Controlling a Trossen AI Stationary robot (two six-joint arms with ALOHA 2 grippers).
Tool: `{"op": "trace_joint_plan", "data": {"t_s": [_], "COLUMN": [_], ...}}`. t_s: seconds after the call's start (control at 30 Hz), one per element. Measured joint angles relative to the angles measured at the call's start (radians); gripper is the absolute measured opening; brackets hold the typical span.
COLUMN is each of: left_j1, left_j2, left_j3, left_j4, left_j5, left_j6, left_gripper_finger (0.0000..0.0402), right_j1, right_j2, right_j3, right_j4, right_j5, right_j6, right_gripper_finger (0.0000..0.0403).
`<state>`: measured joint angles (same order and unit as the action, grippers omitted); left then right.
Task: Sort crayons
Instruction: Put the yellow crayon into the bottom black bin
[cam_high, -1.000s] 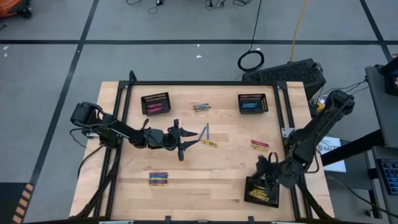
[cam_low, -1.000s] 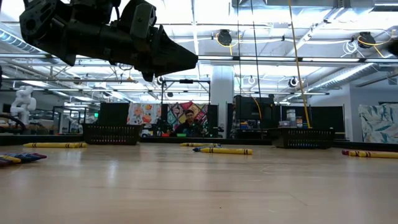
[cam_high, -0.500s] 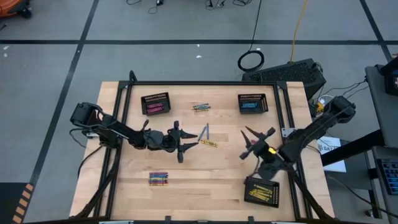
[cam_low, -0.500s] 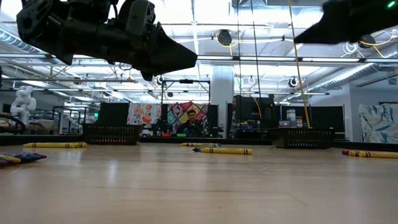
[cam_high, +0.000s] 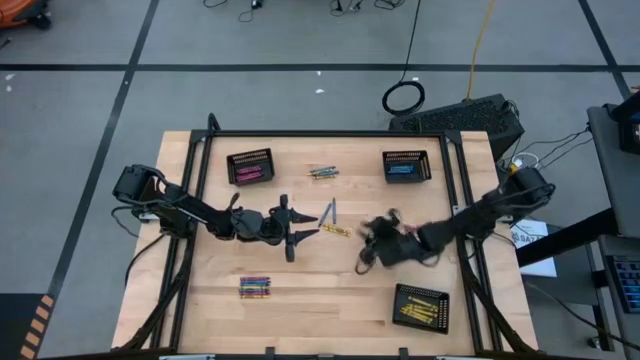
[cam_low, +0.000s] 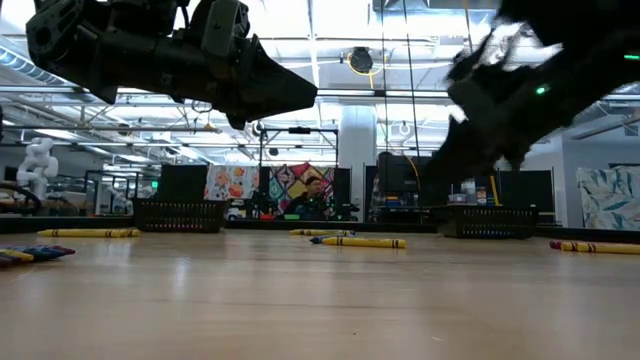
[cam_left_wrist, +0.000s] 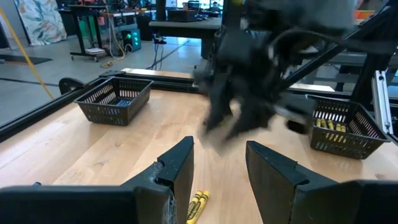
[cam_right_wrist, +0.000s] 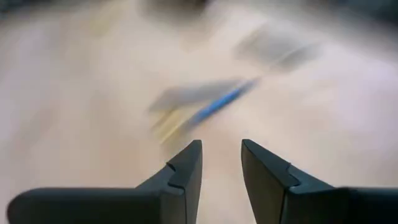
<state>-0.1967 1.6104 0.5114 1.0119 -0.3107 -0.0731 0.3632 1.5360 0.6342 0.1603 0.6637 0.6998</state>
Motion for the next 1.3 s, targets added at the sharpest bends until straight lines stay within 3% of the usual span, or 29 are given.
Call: {"op": "trace_joint_plan", "data": {"t_s": [0.07, 0.1, 0.17, 0.33, 0.57, 0.83, 1.0, 1.1, 1.3], "left_j1": [0.000, 0.000, 0.000, -0.003, -0.060, -0.218, -0.319, -0.340, -0.323], "left_j2": [0.000, 0.000, 0.000, 0.000, -0.044, -0.257, -0.273, -0.274, -0.263], "left_j3": [0.000, 0.000, 0.000, 0.000, 0.000, 0.140, 0.298, 0.317, 0.317], "left_j4": [0.000, 0.000, 0.001, 0.003, -0.105, -0.771, -1.167, -1.220, -1.169], "left_j5": [0.000, 0.000, 0.000, 0.000, -0.010, -0.141, -0.222, -0.206, -0.190], "left_j6": [0.000, 0.000, 0.000, 0.000, 0.001, 0.001, 0.000, -0.065, -0.142], "left_gripper_finger": [0.0146, 0.0146, 0.0146, 0.0146, 0.0146, 0.0146, 0.0146, 0.0146, 0.0146], "right_j1": [-0.058, -0.073, -0.086, -0.101, -0.118, -0.118, -0.119, -0.119, -0.120], "right_j2": [0.000, 0.000, 0.000, -0.001, -0.001, 0.000, 0.000, 0.000, 0.000], "right_j3": [0.000, 0.000, 0.000, 0.000, 0.000, 0.000, 0.000, 0.000, 0.000], "right_j4": [0.064, 0.105, 0.200, 0.449, 0.570, 0.554, 0.546, 0.546, 0.546], "right_j5": [-0.367, -0.483, -0.587, -0.536, -0.533, -0.528, -0.526, -0.526, -0.526], "right_j6": [-0.105, -0.153, -0.245, -0.442, -0.459, -0.459, -0.462, -0.461, -0.459], "right_gripper_finger": [0.0100, 0.0100, 0.0100, 0.0100, 0.0100, 0.0100, 0.0100, 0.0100, 0.0100]}}
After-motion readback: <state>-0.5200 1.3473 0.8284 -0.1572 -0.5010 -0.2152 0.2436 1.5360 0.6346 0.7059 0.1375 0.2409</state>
